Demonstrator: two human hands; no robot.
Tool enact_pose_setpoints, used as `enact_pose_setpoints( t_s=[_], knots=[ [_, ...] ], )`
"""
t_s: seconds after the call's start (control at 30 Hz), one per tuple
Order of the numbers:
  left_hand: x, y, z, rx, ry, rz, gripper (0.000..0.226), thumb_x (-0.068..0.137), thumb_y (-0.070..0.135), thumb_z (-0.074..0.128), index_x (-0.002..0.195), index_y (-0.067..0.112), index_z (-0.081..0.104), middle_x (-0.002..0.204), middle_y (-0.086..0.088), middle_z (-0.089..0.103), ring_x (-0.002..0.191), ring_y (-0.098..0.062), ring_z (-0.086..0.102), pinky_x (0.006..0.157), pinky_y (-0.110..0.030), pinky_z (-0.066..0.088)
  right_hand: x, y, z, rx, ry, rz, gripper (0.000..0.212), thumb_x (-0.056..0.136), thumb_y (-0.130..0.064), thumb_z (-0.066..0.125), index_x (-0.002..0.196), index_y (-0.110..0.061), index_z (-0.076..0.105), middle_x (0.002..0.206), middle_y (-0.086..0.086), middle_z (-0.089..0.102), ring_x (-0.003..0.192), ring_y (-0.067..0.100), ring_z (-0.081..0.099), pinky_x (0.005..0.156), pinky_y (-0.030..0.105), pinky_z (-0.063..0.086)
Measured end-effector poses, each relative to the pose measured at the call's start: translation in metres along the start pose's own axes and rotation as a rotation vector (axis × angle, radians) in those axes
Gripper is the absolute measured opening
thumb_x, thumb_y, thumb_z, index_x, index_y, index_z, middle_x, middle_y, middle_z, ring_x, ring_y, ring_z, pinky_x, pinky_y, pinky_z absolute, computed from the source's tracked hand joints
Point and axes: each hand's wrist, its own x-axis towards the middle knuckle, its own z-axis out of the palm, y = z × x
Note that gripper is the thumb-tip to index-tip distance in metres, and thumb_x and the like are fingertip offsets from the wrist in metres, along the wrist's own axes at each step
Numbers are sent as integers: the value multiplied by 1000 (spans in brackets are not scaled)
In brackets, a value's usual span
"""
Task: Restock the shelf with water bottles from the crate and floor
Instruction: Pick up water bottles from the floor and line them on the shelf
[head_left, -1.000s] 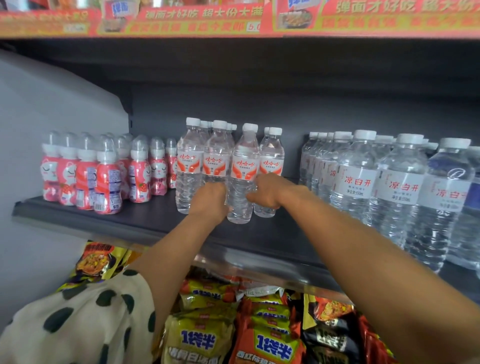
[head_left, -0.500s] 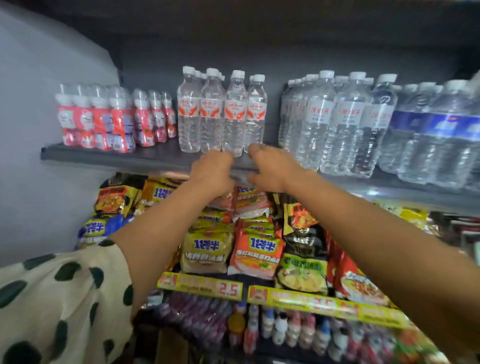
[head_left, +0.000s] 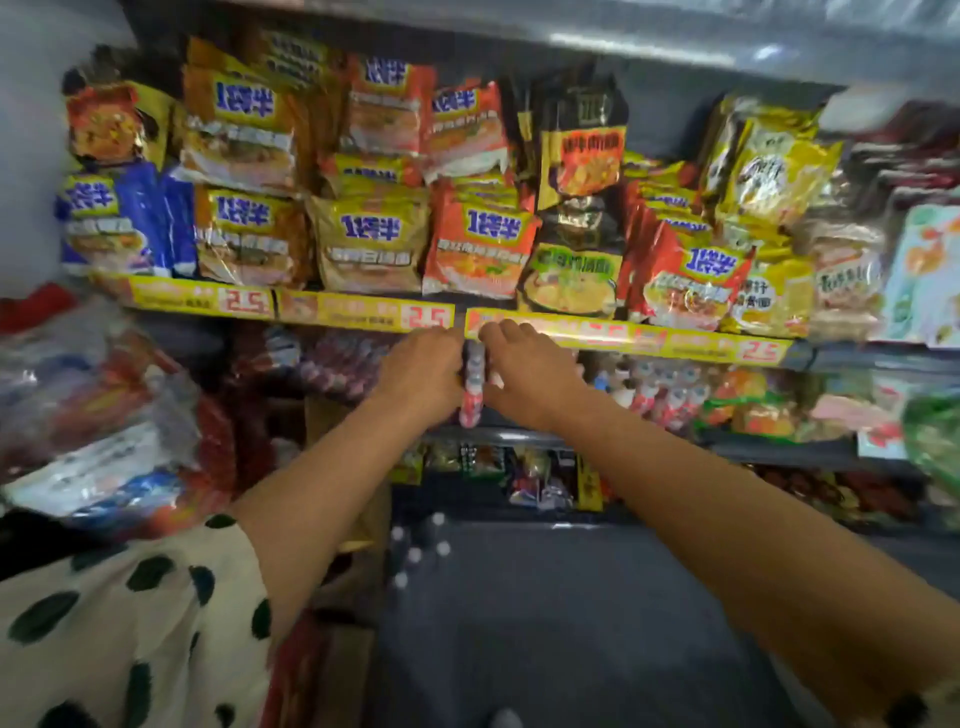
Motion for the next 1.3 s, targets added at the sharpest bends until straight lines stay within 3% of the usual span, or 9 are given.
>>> enact_pose_setpoints(
  t_s=[0.17,0.33,0.47,0.63,0.8,0.97,1.13,1.3],
  knots=[
    [-13,-19,140,-69,-161,-47,36,79,14,67,113,13,57,115,-9,60,107,-31,58,79,-40,52,-26,19,136,106,-180,25,56,83,-25,63,129,-4,41,120,17,50,110,36,48,80,41,38],
    [-29,-46,294,-182,-295,-154,33,79,13,65,111,9,58,113,-13,61,106,-34,58,85,-44,50,-46,32,282,158,-382,81,61,84,-24,60,137,-7,35,130,15,45,120,34,43,91,39,38],
    [-48,-73,405,-236,-387,-246,43,80,14,66,122,8,57,121,-15,60,111,-35,57,90,-44,48,-54,32,405,215,-496,93,60,86,-25,59,139,-9,34,136,13,42,125,32,41,97,38,36],
    [-59,-125,538,-244,-462,-358,55,81,18,70,131,9,49,128,-15,55,120,-33,51,98,-45,44,-49,21,560,216,-588,80,60,85,-25,60,137,-9,35,133,13,44,120,33,45,94,38,39],
    [-62,-168,626,-239,-480,-412,59,85,19,69,137,10,44,133,-14,52,125,-32,47,102,-45,41,-25,8,674,201,-613,73,66,87,-20,60,144,-14,27,138,14,37,122,33,45,98,41,41],
    [-59,-187,676,-212,-441,-429,58,85,19,70,136,12,45,128,-12,56,122,-30,49,100,-43,43,3,3,742,145,-624,49,78,86,-19,65,149,-23,19,144,18,30,124,36,42,102,43,40],
    [-57,-195,693,-210,-414,-442,56,83,17,69,134,13,46,127,-10,55,121,-30,49,98,-41,44,19,-4,762,140,-598,1,57,90,-5,55,142,-18,34,137,21,36,118,37,49,95,45,45],
    [-60,-186,671,-224,-449,-480,53,85,16,67,133,13,46,123,-10,56,118,-29,51,95,-40,46,13,7,726,120,-605,-26,48,93,-3,50,138,-13,38,130,19,42,110,36,56,87,41,49]
  ],
)
